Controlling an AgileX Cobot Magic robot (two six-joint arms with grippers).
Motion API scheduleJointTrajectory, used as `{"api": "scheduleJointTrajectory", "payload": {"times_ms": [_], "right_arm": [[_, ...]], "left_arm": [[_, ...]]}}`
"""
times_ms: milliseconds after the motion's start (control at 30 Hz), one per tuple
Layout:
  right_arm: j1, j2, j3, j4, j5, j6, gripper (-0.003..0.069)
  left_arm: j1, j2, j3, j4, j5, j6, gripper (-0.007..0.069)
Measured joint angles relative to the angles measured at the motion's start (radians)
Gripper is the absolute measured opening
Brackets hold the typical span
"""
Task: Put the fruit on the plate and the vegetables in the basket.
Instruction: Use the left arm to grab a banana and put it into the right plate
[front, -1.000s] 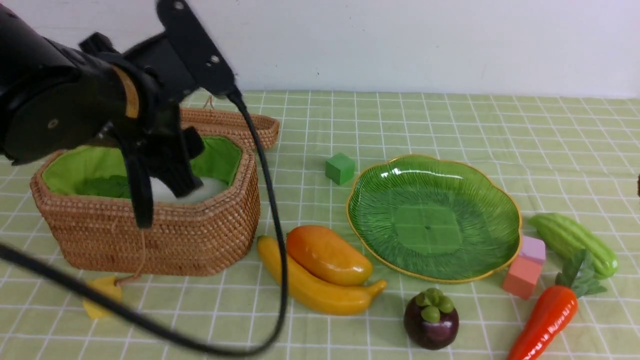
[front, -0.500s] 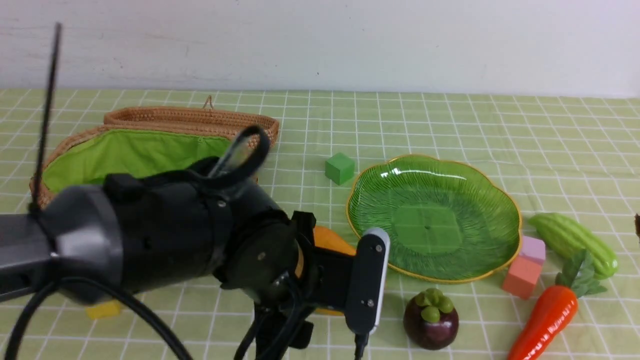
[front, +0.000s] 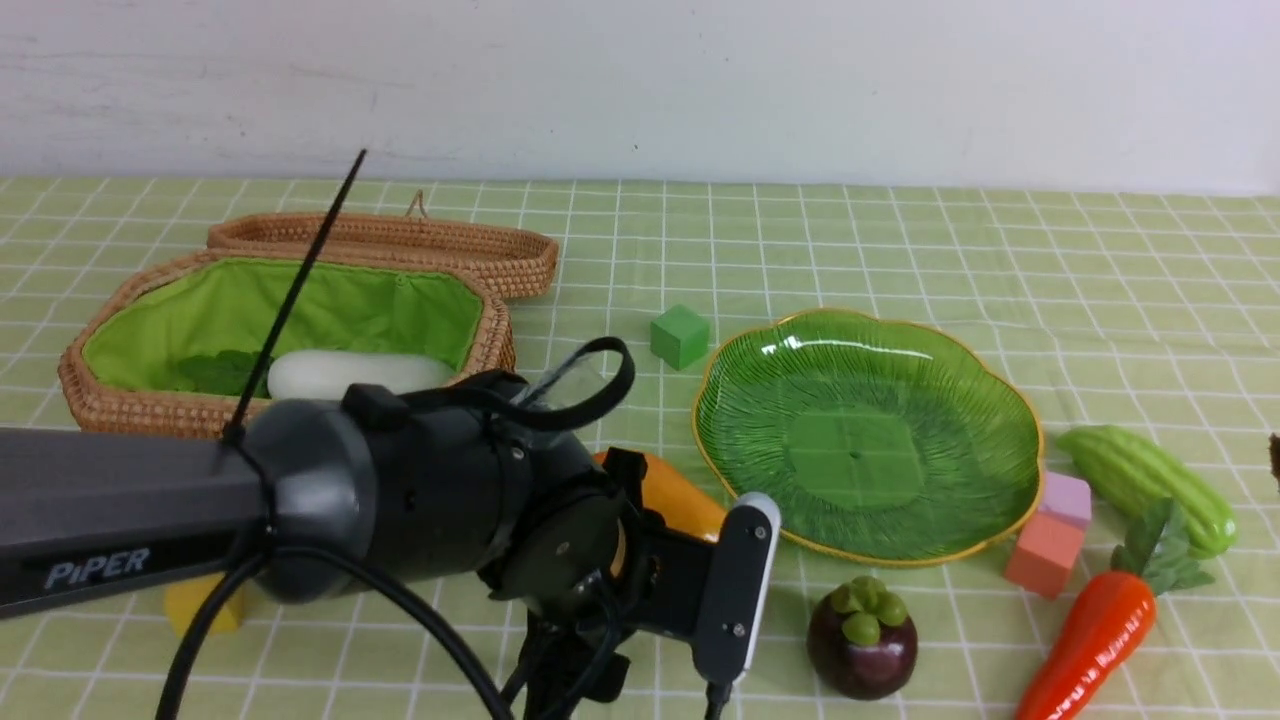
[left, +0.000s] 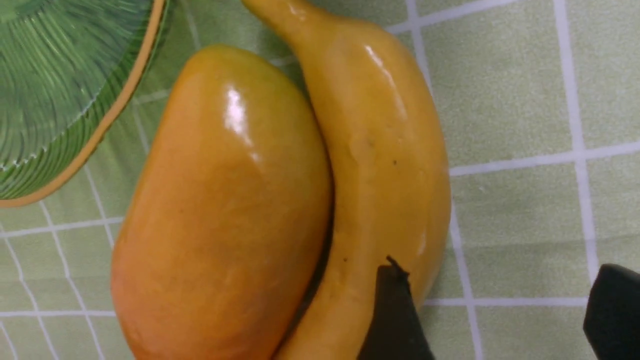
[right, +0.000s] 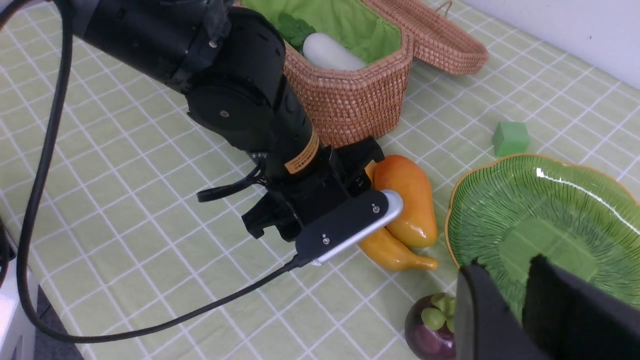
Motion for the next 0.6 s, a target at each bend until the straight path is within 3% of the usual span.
{"api": "scheduleJointTrajectory", "payload": {"times_ms": [233, 600], "right_arm": [[0.0, 0.0, 0.0, -0.001, -0.018, 0.0, 0.0158], [0.0, 0.0, 0.0, 0.0, -0.024, 0.0, 0.0158]], "left_arm": [[0.001, 0.018, 0.0, 0.029, -0.086, 0.003, 0.0476], [0.001, 0.099, -0.072, 0.049, -0.069, 0.003, 0.047]]}}
